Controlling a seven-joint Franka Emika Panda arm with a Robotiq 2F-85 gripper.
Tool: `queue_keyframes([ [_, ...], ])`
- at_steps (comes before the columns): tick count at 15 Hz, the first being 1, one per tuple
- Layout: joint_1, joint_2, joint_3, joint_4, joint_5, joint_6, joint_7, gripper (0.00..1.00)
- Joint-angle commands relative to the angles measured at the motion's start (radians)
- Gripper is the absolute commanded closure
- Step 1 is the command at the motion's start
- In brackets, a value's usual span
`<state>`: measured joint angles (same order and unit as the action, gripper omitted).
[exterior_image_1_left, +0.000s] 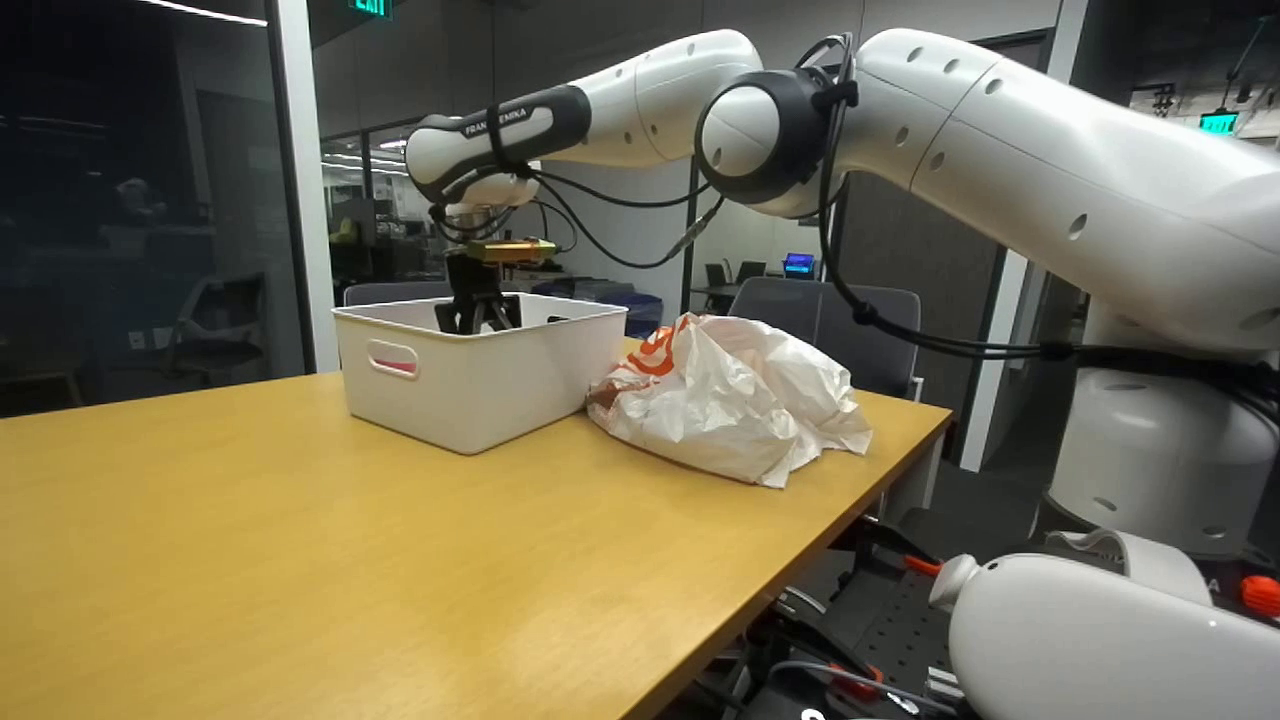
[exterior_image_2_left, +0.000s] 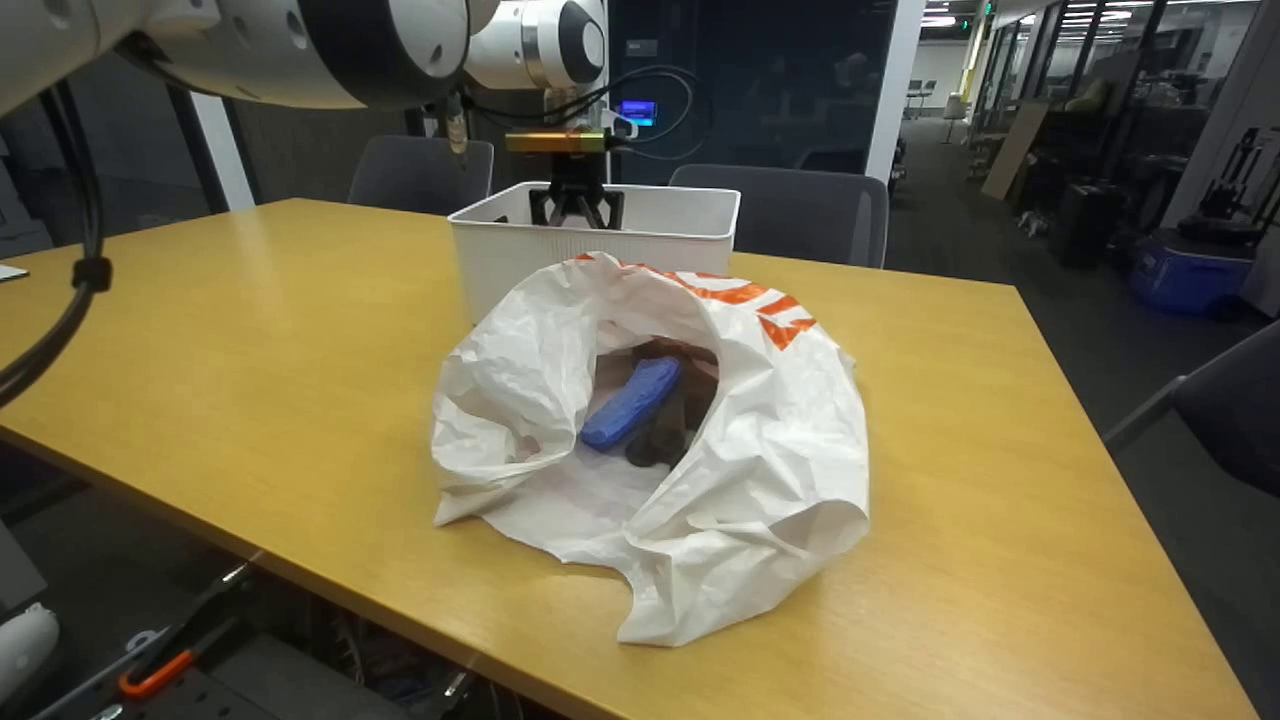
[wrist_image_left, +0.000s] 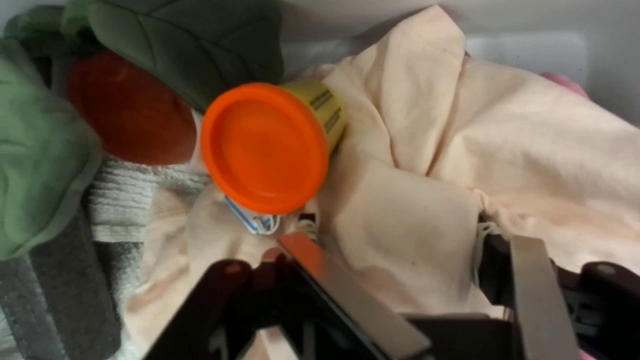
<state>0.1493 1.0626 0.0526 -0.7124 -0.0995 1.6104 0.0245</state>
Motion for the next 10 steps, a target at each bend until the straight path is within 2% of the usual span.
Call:
queue_keyframes([
  [1, 0.004, 0.044, -0.004, 0.108, -0.003, -0.041, -0.001, 0.58],
  [6, 0.001, 0.048, -0.005, 0.126, -0.001, -0.046, 0.005, 0.97],
  [8, 0.0, 0.045, -0.006, 0.126, -0.001, -0.048, 0.01, 1.0],
  [10, -0.002, 0.035, -0.006, 0.125, -0.002, -0.045, 0.008, 0.97],
])
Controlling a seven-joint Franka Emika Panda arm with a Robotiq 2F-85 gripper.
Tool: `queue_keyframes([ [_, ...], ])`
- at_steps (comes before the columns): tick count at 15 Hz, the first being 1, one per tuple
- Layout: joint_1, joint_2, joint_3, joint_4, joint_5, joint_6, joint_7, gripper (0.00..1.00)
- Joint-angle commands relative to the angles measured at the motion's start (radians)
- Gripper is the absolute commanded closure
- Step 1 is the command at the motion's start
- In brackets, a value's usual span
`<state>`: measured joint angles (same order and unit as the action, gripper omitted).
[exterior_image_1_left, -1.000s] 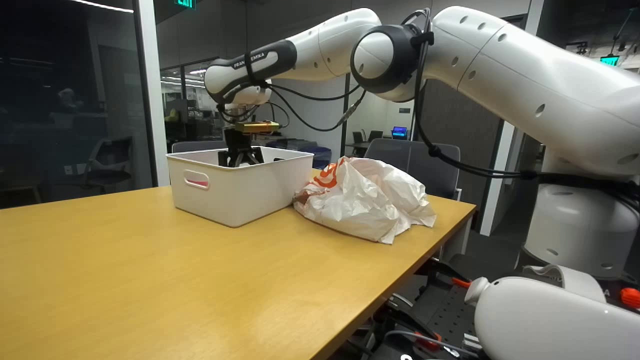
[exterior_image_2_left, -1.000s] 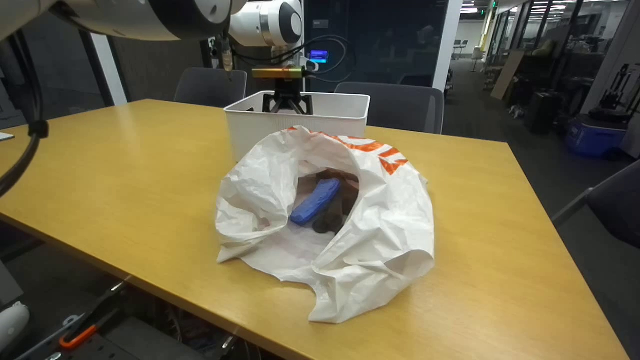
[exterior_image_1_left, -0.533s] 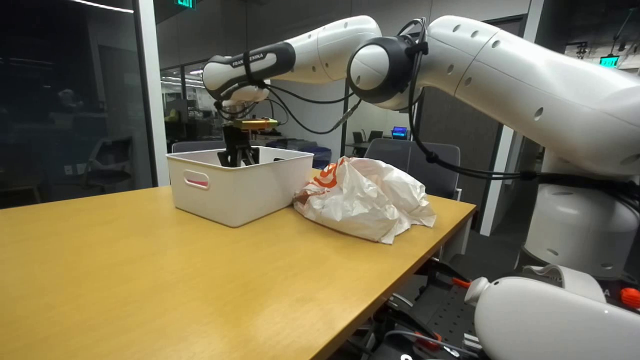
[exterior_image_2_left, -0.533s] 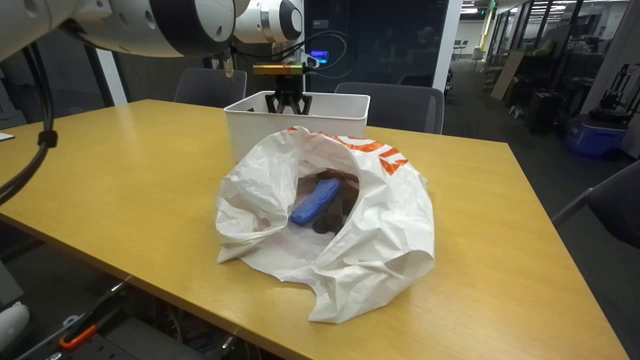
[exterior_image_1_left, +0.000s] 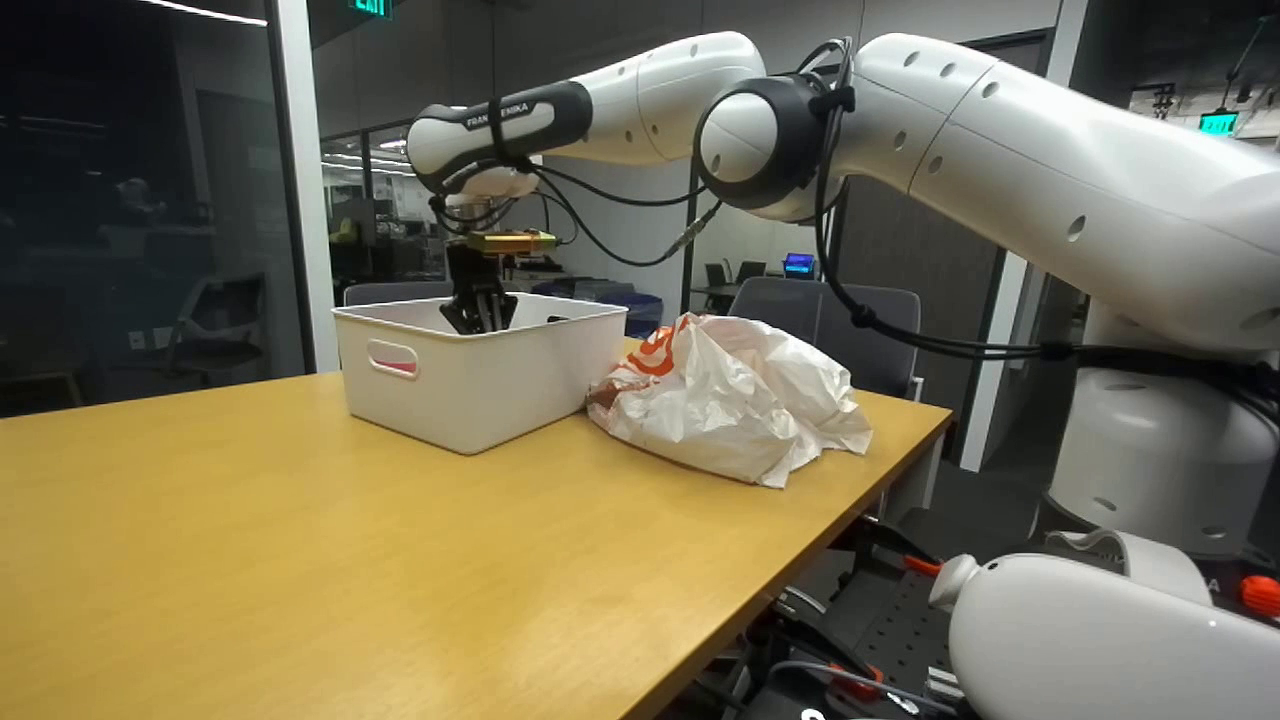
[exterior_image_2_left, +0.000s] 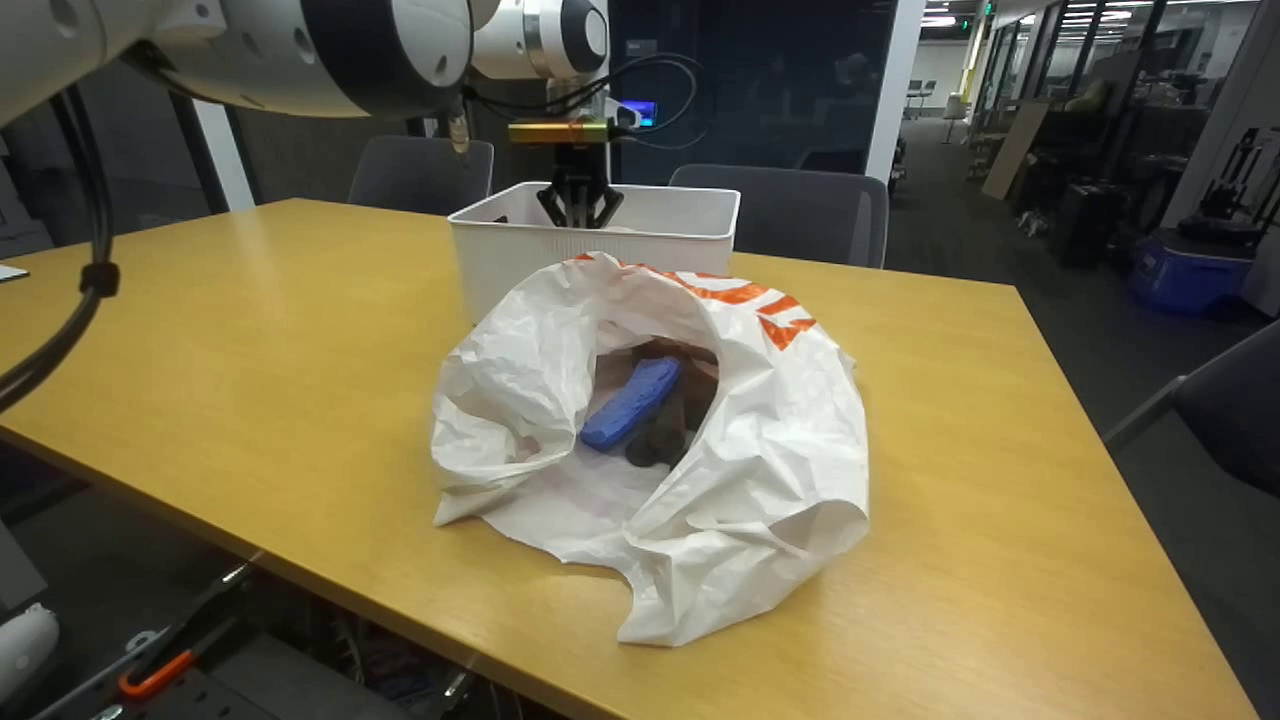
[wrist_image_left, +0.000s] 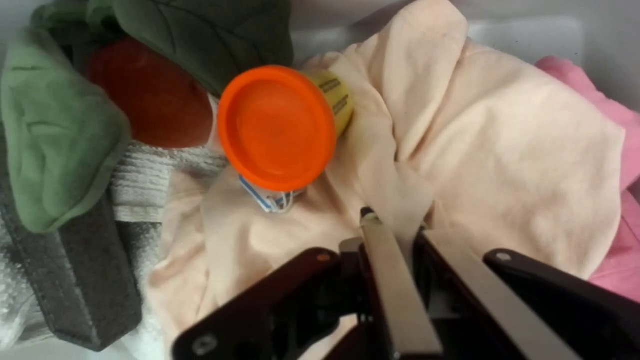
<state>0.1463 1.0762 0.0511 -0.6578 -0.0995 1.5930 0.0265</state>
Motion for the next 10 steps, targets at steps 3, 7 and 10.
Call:
queue_keyframes([
  [3, 0.002, 0.004, -0.017, 0.076, -0.016, -0.009, 0.005, 0.97],
  [7, 0.022, -0.03, -0.058, 0.104, -0.082, 0.042, -0.01, 0.97],
  [10, 0.042, -0.066, -0.087, 0.124, -0.161, 0.099, -0.017, 0.97],
])
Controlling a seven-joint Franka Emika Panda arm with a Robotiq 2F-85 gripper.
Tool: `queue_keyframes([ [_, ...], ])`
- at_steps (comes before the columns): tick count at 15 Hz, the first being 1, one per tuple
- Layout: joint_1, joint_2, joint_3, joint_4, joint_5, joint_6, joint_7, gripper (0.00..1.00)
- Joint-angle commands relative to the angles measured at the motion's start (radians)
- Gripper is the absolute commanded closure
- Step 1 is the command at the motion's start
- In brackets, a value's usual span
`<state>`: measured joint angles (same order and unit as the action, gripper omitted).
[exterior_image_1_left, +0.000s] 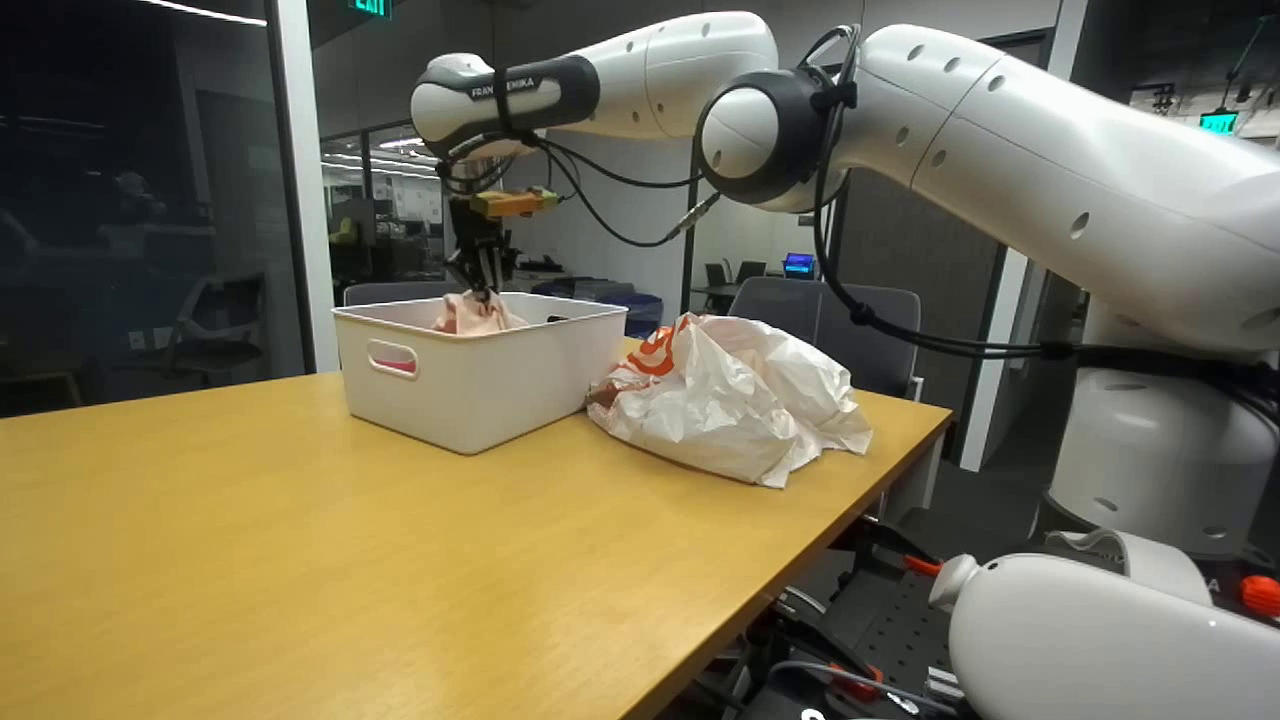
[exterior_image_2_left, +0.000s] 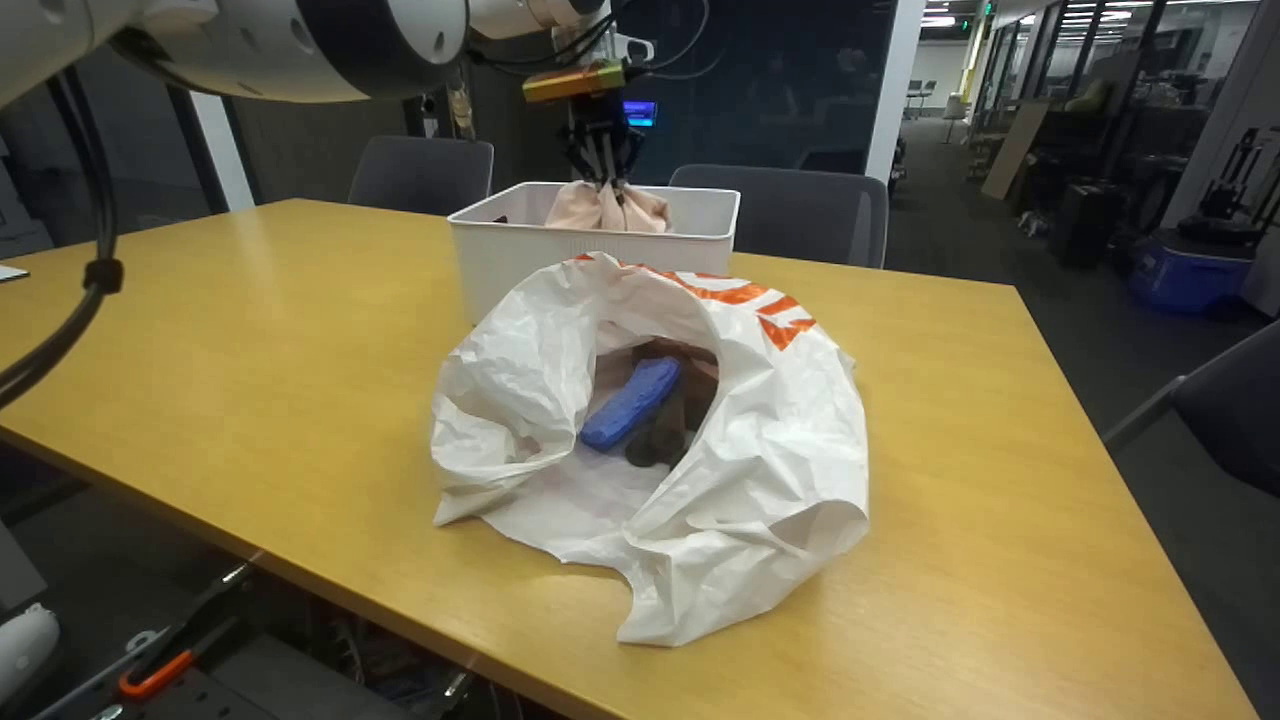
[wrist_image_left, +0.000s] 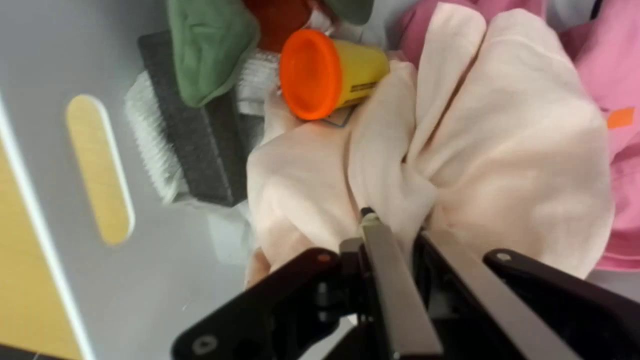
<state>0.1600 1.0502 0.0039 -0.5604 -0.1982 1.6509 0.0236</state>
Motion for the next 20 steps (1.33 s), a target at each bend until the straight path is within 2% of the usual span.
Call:
queue_keyframes([
  [1, 0.036, -0.058, -0.05, 0.029, -0.088, 0.057, -0.015, 0.97],
  [6, 0.077, -0.173, -0.101, 0.047, -0.202, 0.079, 0.034, 0.97],
  [10, 0.118, -0.266, -0.152, 0.046, -0.286, 0.009, 0.103, 0.97],
  [14, 0.168, -0.354, -0.199, 0.034, -0.349, -0.178, 0.205, 0.97],
  [20, 0.222, -0.478, -0.219, 0.026, -0.36, -0.541, 0.34, 0.97],
])
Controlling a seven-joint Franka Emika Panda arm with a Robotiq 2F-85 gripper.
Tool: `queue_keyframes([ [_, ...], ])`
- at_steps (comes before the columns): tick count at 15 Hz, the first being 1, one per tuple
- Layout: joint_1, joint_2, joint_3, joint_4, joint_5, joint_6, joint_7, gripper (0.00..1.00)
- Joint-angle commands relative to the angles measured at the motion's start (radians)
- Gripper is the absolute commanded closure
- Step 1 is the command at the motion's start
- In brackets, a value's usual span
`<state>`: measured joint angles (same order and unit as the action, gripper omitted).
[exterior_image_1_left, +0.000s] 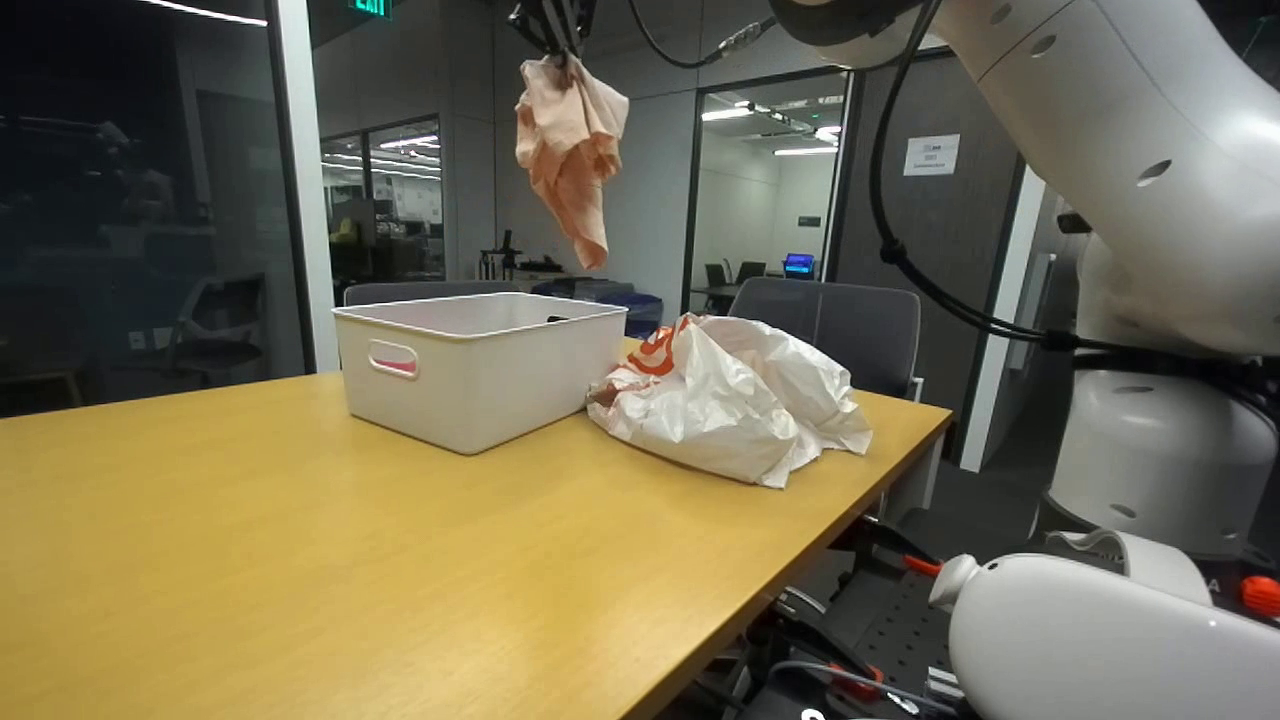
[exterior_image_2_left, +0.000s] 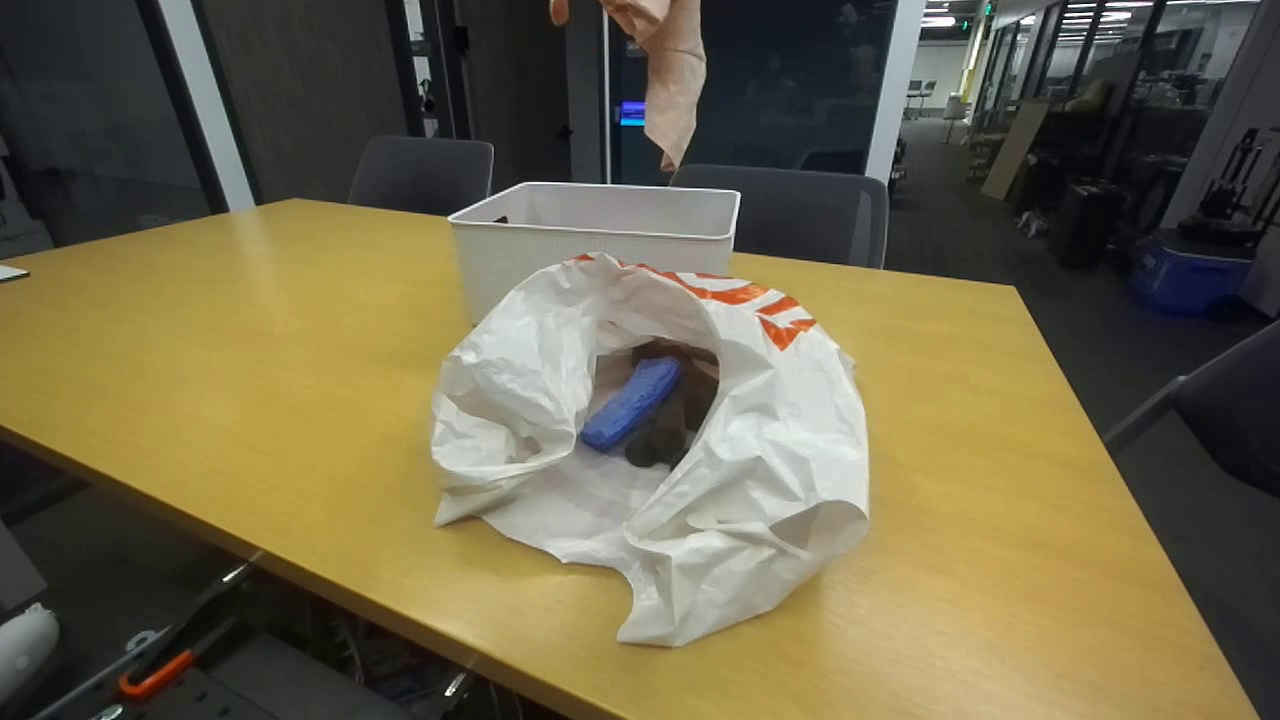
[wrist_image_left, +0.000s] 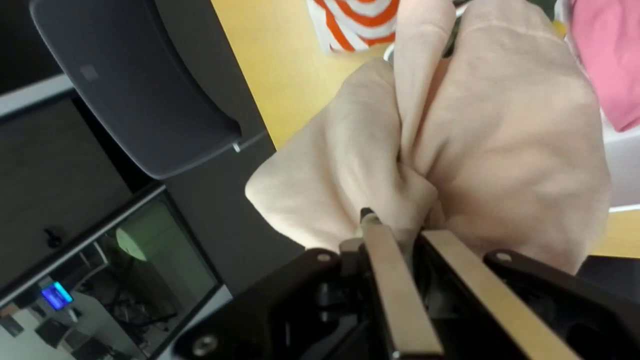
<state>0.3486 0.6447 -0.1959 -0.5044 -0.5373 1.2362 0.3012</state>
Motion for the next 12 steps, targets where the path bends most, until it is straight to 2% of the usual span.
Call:
queue_keyframes([
  [1, 0.043, -0.092, -0.023, -0.032, -0.027, -0.189, 0.078, 0.97],
  [5, 0.05, -0.162, -0.018, -0.051, -0.009, -0.478, 0.122, 0.97],
  [6, 0.059, -0.215, -0.138, -0.203, 0.11, -0.402, 0.134, 0.97],
  [9, 0.047, -0.283, -0.144, -0.318, 0.195, -0.442, 0.139, 0.97],
  [12, -0.005, -0.34, -0.126, -0.47, 0.3, -0.421, 0.198, 0.97],
])
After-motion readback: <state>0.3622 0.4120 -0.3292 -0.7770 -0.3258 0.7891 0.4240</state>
